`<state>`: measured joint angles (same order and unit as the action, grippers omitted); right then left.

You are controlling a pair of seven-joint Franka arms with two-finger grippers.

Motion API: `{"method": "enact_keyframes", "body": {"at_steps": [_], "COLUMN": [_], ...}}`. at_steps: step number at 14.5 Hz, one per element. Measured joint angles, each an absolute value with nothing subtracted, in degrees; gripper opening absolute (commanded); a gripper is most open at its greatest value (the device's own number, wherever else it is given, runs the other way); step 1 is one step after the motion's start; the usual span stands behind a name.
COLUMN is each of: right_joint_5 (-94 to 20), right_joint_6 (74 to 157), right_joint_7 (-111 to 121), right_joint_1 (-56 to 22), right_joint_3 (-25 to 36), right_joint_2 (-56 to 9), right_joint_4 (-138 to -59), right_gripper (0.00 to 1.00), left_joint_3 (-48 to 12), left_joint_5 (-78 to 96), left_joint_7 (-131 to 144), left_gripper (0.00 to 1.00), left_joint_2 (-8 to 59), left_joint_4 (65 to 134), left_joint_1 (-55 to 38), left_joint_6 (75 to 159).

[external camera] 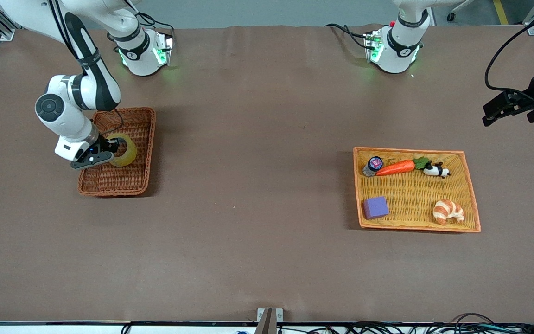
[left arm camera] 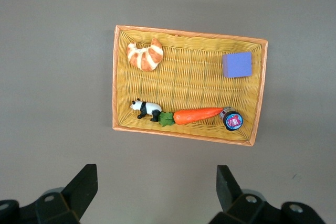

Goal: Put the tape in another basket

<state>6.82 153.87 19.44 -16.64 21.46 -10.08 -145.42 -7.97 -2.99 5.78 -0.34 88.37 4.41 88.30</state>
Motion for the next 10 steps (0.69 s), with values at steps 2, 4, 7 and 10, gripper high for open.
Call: {"method": "enact_keyframes", "body": {"at_steps": [2,4,7,10], "right_joint_5": [6.8,6.8,6.8,6.8], "right_joint_6": [154.4,154.1,140.7,118.9], "right_joint_7": [19.4,19.4,19.0,15.7], "right_joint_1": [-16.7,-16.9,-17.1,-17.2], "right_joint_3": [21.5,21.4,21.4,20.2], "right_joint_2": [-10.7,-10.0,-4.8,-0.1], "right_joint_4": [-145.4,-144.8,-137.3,-121.0], "right_gripper": [1.0,1.0,1.0,1.0], "left_joint_3": [-8.0,-8.0,-8.0,-8.0], "left_joint_5": [-3.0,-3.0,-3.0,-3.0], "left_joint_7": [5.8,5.8,5.8,5.8], "left_gripper": [1.0,1.0,1.0,1.0], "left_joint_2": [-0.3,-0.3,-0.2,0.0], "left_joint_4": [88.4,88.5,88.6,88.6], "left_joint_1": [4.4,4.4,4.4,4.4], "left_joint_6": [88.7,88.8,88.9,89.4]}}
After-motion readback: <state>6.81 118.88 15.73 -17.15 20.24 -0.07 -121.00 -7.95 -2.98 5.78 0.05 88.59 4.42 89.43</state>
